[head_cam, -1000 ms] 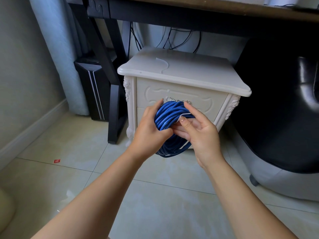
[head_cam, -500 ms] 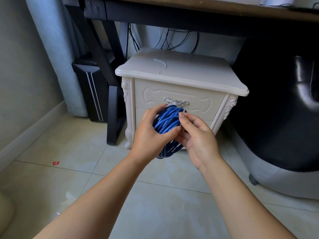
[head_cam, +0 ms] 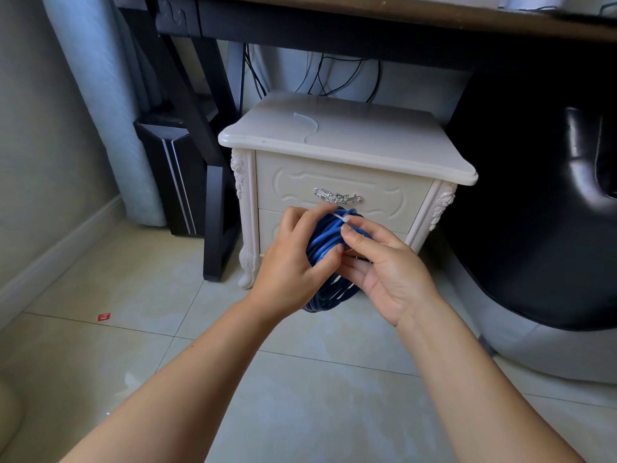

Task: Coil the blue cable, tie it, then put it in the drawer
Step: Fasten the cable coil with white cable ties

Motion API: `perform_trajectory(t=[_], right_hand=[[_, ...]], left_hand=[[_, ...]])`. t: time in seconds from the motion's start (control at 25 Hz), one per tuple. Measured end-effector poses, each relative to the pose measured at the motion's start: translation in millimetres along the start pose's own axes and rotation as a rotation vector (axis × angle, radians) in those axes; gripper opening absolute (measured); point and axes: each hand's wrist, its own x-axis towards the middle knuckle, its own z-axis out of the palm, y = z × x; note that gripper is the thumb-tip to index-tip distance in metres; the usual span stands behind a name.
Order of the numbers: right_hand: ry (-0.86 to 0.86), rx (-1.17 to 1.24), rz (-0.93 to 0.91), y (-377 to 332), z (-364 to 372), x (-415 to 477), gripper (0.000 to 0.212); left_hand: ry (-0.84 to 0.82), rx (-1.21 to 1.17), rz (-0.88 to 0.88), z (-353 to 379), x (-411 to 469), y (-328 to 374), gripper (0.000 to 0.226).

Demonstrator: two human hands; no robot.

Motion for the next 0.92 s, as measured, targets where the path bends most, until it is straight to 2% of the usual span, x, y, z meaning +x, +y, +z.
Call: perform_trajectory(t=[0.16,0.28,0.36,0.52,0.64,0.92], right_hand=[[-0.059,-0.016,-0.024,-6,-2,-2,0.039],[-0.108,-0.22,-0.089,-18,-4,-8,0.048],[-0.064,-0.36,-0.153,-19,-3,-12,0.043],[-0.043,-0.397,-0.286,-12,-1,-15,0.024],[-0.126,-0.414,-0.263,-8,-3,-13,0.028],[0.015,-0.457,-0.348,5,7,-6,0.017]], left_hand=[[0.048,-0.174,-0.099,-2,1,-2,0.05],[0.112,-0.347,-0.247,-7,4,-3,0.046],[0.137,-0.414,-0.307,-8,4,-2,0.044],[0.154,-0.424,-0.338,-8,4,0,0.043],[0.159,-0.462,-0.364,-9,5,1,0.042],[0.136,-0.47,-0.374,-7,1,7,0.045]])
